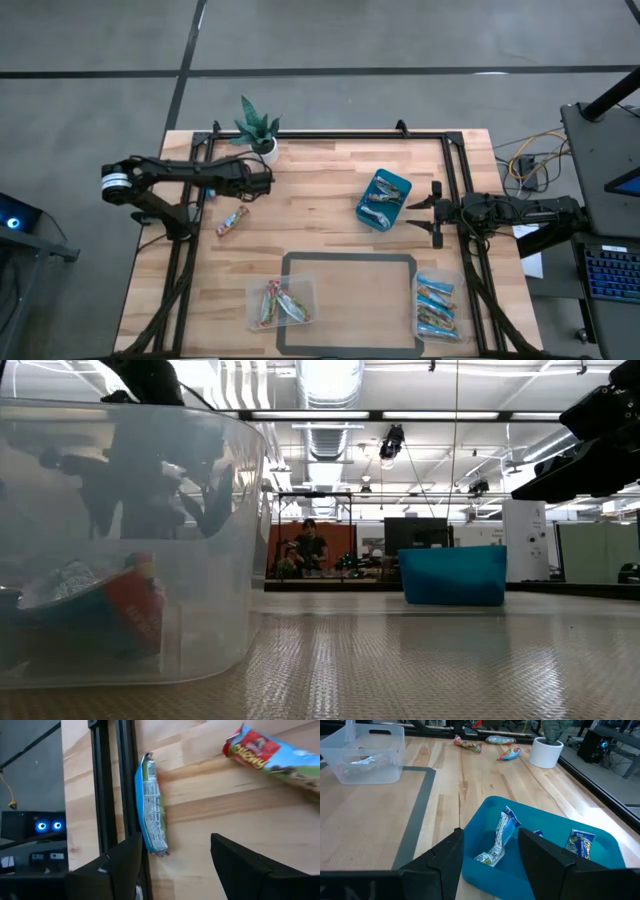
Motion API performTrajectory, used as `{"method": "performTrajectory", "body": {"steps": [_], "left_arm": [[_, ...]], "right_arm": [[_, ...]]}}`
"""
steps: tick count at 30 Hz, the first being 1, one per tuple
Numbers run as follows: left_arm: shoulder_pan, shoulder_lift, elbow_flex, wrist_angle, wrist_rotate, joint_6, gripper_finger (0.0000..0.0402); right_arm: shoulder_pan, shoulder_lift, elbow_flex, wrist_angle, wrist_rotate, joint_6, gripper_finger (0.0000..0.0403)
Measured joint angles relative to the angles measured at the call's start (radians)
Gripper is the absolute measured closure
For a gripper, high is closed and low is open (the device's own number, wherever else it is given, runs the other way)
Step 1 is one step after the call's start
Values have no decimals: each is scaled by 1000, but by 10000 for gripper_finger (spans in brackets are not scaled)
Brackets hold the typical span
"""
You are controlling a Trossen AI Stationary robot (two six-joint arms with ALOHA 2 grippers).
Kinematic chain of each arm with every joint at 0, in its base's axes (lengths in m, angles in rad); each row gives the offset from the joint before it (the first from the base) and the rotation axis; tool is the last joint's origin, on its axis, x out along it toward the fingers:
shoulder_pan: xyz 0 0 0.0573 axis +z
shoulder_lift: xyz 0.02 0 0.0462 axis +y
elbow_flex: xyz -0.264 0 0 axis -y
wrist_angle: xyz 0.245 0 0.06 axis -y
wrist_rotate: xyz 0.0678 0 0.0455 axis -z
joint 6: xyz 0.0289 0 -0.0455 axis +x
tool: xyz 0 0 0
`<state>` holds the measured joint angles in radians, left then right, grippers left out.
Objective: Pick and place Granola Bars by type
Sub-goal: Put the top left red granola bar into the left transparent bin
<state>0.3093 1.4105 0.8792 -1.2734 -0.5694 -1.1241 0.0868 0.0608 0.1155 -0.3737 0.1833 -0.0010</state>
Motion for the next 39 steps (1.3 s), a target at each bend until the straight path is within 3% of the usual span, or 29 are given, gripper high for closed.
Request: {"method": "performTrajectory", "body": {"steps": [20,39], "left_arm": [[30,-22,-251,207,-36,-90,184],[107,-22,-355,343,-66,-62,184]], "right_arm": [[0,0,0,0,0,0,227],[0,0,0,0,0,0,227]]}}
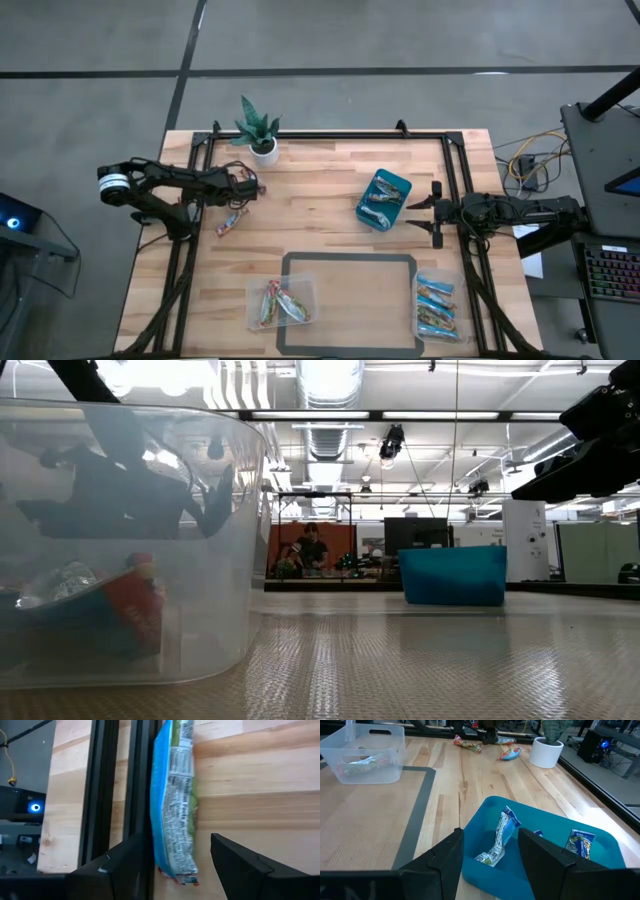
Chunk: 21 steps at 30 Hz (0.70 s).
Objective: Pick and place Granola Bars by type
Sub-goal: Put the top left red granola bar into the left transparent bin
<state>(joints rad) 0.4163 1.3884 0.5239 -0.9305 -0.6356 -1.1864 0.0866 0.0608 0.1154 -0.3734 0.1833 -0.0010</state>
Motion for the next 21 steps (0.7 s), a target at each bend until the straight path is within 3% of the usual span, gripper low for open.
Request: {"method": "performTrajectory", "body": {"steps": [11,21], "left_arm": [[8,0,-35,6,-14,-7,197],[8,0,-36,4,-11,-18,301]], "right_arm": [[0,0,0,0,0,0,227],[0,0,0,0,0,0,227]]}}
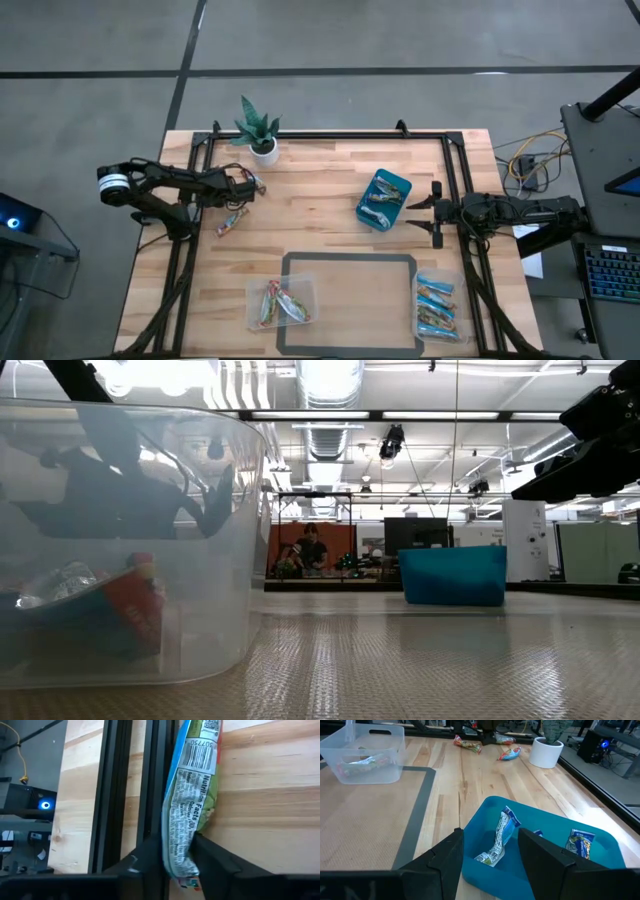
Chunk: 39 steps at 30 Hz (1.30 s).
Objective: Pick and place Granola Bars by type
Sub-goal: Put the top left red granola bar into the left transparent bin
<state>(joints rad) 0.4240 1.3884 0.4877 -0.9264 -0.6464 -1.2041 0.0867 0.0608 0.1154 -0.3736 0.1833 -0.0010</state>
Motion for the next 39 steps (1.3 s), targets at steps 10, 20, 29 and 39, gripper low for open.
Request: {"method": "performTrajectory", "body": {"steps": [10,20,29,39], "left_arm": [[0,-6,33,9,49,55,395],[-2,-47,137,-87,108,79,400],[-41,-148,284,-239,250,89,401],[-184,-204,443,-357,430,42,401]], "right_arm": [[0,0,0,0,0,0,227],[0,0,0,0,0,0,227],[0,0,0,0,0,0,227],[0,0,0,0,0,0,227]]}}
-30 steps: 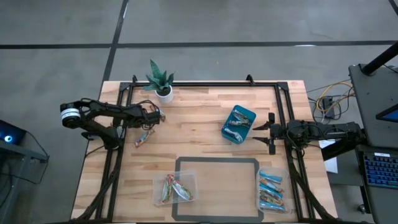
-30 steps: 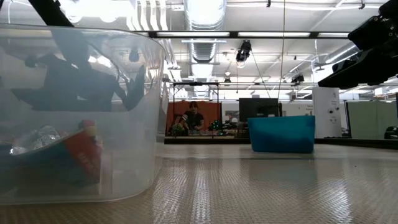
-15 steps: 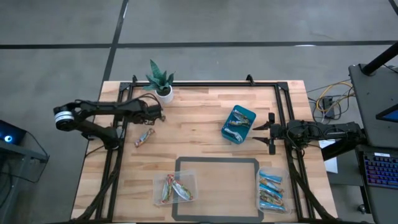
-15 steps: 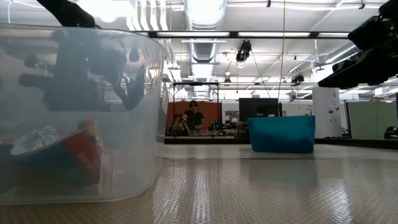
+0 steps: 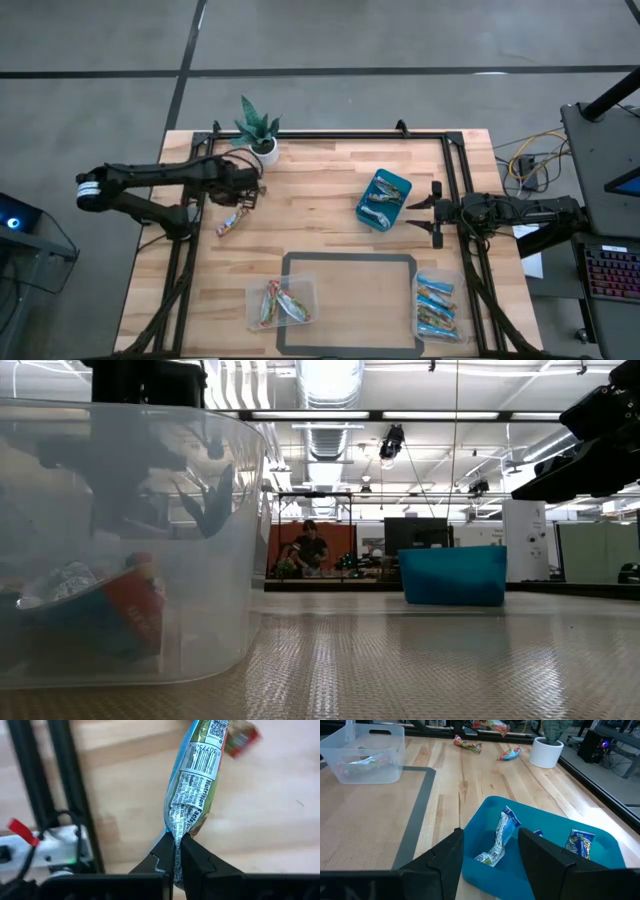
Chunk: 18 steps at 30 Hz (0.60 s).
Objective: Pick and place Granola Bars by type
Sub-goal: Put the top left red granola bar into the left transparent bin
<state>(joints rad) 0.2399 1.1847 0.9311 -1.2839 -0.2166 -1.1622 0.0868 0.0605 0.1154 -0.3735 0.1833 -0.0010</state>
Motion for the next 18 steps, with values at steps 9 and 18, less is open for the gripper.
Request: {"method": "performTrajectory", "body": {"steps": [9,18], "left_arm": [[-201,4,74,-1,98,-77,401],[-493,43,132,0,93,-371,401]], "right_arm": [[0,0,0,0,0,0,227],[0,0,0,0,0,0,227]]}}
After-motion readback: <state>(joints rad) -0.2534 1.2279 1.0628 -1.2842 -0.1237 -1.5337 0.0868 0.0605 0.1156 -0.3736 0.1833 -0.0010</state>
